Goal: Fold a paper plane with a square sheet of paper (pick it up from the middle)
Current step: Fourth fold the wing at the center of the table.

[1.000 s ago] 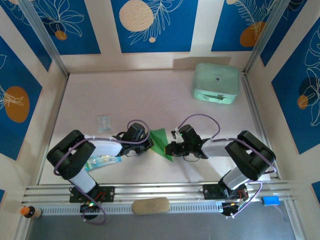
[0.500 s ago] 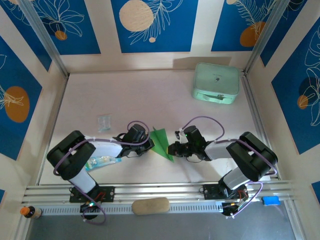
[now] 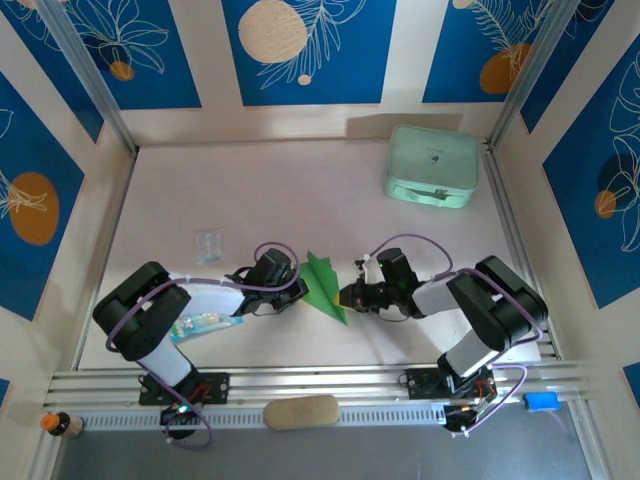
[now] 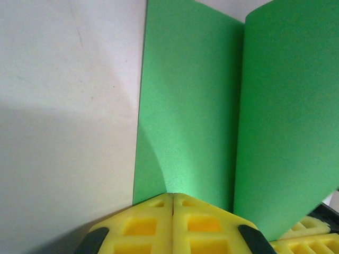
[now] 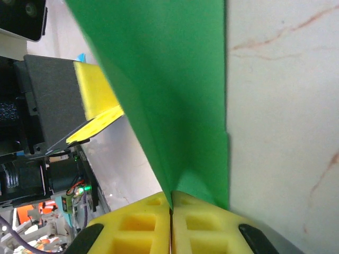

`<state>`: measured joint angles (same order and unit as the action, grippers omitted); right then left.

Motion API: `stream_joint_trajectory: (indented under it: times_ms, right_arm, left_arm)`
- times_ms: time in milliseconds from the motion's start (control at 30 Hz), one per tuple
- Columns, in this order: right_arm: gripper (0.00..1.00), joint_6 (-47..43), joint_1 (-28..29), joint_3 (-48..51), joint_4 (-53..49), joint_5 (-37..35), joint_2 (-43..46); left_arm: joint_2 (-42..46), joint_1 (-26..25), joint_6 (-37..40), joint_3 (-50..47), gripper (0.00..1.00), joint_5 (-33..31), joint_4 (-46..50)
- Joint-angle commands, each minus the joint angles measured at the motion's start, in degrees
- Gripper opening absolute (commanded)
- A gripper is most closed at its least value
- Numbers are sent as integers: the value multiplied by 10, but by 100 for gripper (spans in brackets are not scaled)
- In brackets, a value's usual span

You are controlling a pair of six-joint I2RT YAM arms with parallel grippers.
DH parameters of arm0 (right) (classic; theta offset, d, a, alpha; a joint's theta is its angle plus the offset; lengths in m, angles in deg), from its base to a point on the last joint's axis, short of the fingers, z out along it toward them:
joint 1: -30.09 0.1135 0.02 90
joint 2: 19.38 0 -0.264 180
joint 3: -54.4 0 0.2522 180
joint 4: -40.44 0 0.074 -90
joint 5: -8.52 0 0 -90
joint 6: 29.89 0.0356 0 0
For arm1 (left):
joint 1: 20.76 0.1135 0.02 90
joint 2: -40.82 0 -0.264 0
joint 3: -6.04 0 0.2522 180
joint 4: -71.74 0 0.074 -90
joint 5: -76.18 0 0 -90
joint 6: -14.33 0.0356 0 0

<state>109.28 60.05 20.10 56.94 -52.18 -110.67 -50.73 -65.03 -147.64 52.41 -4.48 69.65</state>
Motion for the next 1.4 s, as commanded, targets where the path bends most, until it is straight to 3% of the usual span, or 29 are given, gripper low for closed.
stream_joint_trajectory:
  times_ms: [0,367,567,667,800,933,1000,1167,1233,1367]
  right_arm:
    - [8,14,-10,-6,26,48,-27]
    - [8,41,-50,-23,56,130,-96]
    - [9,22,-48,-29,12,115,-65]
    - [9,-31,-21,-50,-76,60,-21]
    - [11,-115,34,-89,-213,-73,39]
    - [11,-166,81,-118,-281,-172,50]
    - [11,-172,93,-127,-297,-196,45]
    - [11,-190,121,-137,-307,-247,45]
    - [11,-197,126,-137,-305,-255,47]
    - [10,-210,138,-143,-313,-286,52]
  left_arm:
    - [6,-5,8,-2,0,-17,38]
    - [34,-3,76,49,6,-23,86]
    - [39,-5,110,81,16,-19,107]
    - [49,-5,122,90,30,-30,119]
    - [69,-4,122,87,47,-47,119]
    - [90,-2,113,74,56,-64,99]
    - [98,-2,109,68,68,-70,85]
    - [119,-1,110,58,72,-88,80]
    - [130,0,109,50,80,-98,78]
    - [132,7,118,58,81,-87,78]
